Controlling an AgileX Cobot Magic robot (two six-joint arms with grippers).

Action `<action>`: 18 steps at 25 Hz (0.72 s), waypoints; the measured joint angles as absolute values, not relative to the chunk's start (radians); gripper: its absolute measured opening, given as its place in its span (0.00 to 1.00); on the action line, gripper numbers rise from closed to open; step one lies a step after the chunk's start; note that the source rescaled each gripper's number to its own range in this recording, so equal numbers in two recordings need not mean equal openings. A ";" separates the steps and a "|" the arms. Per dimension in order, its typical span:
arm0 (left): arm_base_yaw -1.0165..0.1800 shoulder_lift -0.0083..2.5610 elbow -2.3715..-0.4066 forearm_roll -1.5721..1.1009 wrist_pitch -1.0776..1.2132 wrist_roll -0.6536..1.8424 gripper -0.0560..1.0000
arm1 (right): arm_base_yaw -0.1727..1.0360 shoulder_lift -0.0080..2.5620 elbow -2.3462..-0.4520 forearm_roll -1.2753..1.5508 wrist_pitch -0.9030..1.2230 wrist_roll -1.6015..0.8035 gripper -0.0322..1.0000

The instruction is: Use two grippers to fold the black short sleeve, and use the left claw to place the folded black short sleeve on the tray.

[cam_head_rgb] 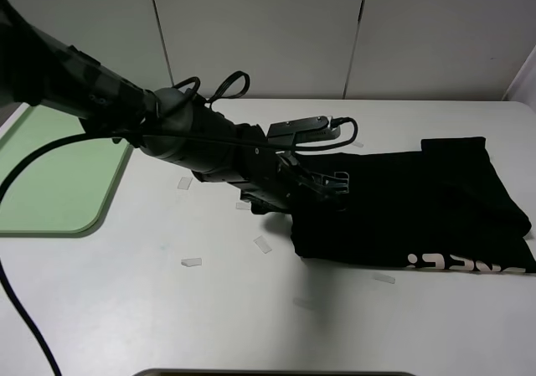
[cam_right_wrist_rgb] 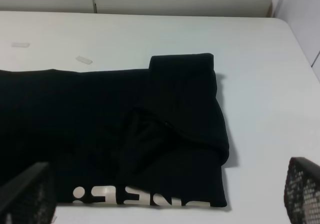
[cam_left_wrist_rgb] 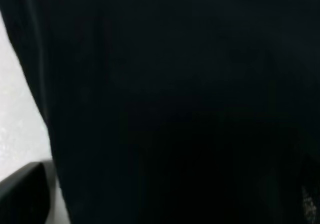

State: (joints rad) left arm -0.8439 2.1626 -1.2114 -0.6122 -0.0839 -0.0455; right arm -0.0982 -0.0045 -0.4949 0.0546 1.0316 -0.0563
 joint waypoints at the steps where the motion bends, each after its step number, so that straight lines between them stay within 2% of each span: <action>1: -0.844 2.164 -1.211 -0.612 -0.087 -0.046 0.99 | -0.098 -0.004 -0.495 0.055 1.032 -0.056 1.00; 10: -0.845 2.172 -1.211 -0.612 -0.132 -0.051 0.78 | -0.098 -0.004 -0.495 0.055 1.032 -0.056 1.00; 18: -0.845 2.172 -1.211 -0.612 -0.155 -0.062 0.67 | -0.098 -0.004 -0.495 0.055 1.032 -0.056 1.00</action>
